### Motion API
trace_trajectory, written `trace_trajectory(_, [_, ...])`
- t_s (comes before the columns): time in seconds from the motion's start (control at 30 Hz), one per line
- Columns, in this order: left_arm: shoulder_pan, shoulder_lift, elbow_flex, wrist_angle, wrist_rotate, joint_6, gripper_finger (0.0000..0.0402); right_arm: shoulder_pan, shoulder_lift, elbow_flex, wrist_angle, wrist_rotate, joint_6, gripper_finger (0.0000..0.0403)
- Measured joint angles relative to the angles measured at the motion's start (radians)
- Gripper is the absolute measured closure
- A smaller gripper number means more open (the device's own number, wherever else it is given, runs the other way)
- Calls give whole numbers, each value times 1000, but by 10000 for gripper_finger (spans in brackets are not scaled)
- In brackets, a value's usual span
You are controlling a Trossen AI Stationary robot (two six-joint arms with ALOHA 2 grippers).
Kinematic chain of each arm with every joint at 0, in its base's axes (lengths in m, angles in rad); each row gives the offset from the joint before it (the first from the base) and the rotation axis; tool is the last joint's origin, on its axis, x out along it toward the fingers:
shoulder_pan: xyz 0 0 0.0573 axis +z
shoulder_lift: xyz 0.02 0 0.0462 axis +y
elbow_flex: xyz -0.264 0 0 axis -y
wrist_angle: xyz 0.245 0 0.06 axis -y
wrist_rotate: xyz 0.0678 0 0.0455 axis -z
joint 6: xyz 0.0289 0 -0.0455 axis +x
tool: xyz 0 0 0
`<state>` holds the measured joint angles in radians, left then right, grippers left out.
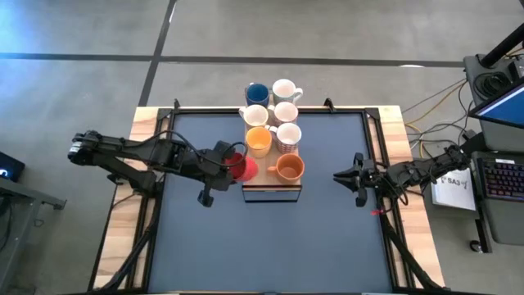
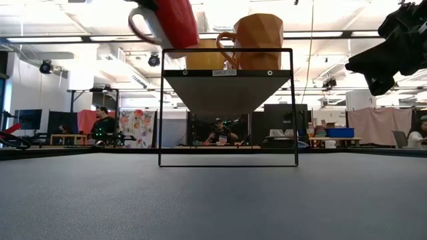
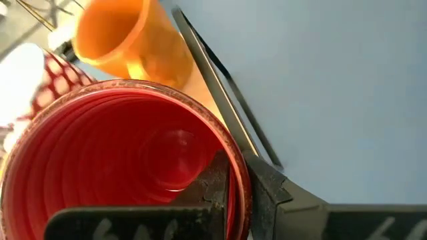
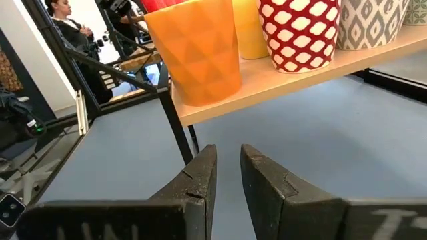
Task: Place coffee mugs
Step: Put the red mug on the shelf
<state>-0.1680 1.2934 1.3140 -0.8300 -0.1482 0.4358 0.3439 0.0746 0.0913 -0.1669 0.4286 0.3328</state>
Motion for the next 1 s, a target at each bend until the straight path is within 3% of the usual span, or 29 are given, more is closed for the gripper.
trace_trajectory(0.13, [0,6,30,10,1,-38,391,0,0,0,0,-1,0,346])
trace_trajectory(0.27, [7,59,155,-113,1,-148,391,0,0,0,-1,-1,0,346])
trace_trajectory(0.4, [10,130,281,-255,29,-165,391,0,0,0,-2,-1,0,346])
trace_trajectory(0.47, [15,172,323,-320,84,-149,391,0,0,0,-2,-1,0,346])
trace_trajectory(0.63, [37,246,396,-382,91,-88,391,0,1,0,-2,-1,0,346])
trace_trajectory(1.0, [108,304,402,-383,164,51,391,0,1,0,-2,-1,0,346])
